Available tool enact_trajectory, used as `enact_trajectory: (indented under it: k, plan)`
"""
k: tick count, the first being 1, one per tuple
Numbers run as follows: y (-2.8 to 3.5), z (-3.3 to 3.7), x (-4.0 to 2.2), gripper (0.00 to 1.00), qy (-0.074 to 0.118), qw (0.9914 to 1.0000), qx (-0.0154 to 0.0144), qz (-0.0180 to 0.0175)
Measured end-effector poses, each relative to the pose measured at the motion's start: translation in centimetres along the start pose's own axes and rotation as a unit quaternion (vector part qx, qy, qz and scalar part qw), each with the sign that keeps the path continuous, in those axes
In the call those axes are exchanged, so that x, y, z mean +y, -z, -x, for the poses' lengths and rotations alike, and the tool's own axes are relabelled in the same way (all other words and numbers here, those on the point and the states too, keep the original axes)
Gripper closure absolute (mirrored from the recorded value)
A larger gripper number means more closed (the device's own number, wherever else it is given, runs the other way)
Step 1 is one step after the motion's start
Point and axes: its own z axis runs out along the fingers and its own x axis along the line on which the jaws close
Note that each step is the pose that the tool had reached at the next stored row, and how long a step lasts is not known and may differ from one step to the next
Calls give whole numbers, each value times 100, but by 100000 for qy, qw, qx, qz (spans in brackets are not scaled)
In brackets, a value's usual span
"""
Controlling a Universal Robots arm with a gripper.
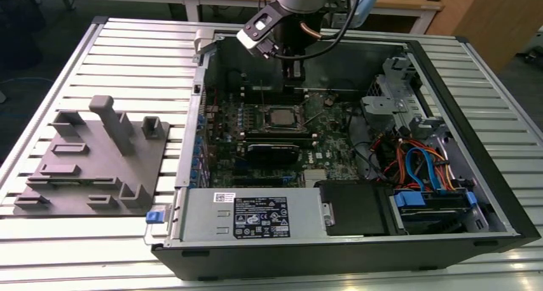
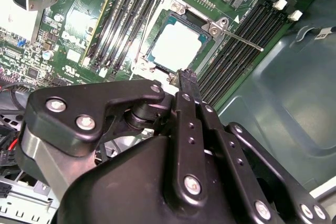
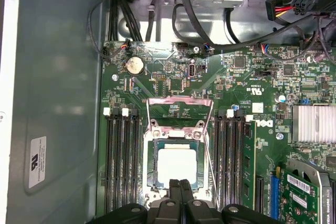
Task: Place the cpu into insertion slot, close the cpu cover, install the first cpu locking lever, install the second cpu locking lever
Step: 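Close the cpu cover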
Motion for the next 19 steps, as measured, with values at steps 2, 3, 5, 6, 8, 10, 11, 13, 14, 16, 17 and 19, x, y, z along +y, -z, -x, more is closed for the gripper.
enact_trajectory:
  k: [2, 3, 5, 6, 8, 10, 11, 13, 14, 16, 17, 19]
  plan:
    - [0, 0, 0, 90, -1, 100000, 1, 0]
    - [1, 0, 0, 90, 0, 100000, 0, 0]
    - [2, 0, 0, 90, -1, 100000, 1, 0]
    - [2, 0, 0, 90, -1, 100000, 1, -1]
    - [3, 0, 0, 90, -1, 100000, 0, -1]
    - [4, 0, 0, 90, -2, 100000, -3, -2]
    - [4, 0, 0, 90, 0, 100000, -1, -1]
    - [4, 0, 0, 90, 1, 100000, 0, 0]
    - [5, 0, 6, 90, 13, 100000, -9, -7]
    - [5, 0, 29, 90, 3, 100000, -12, -8]
    - [4, 0, 42, 90, 2, 100000, -6, -4]
    - [3, 1, 48, 90, 2, 100000, 0, -1]
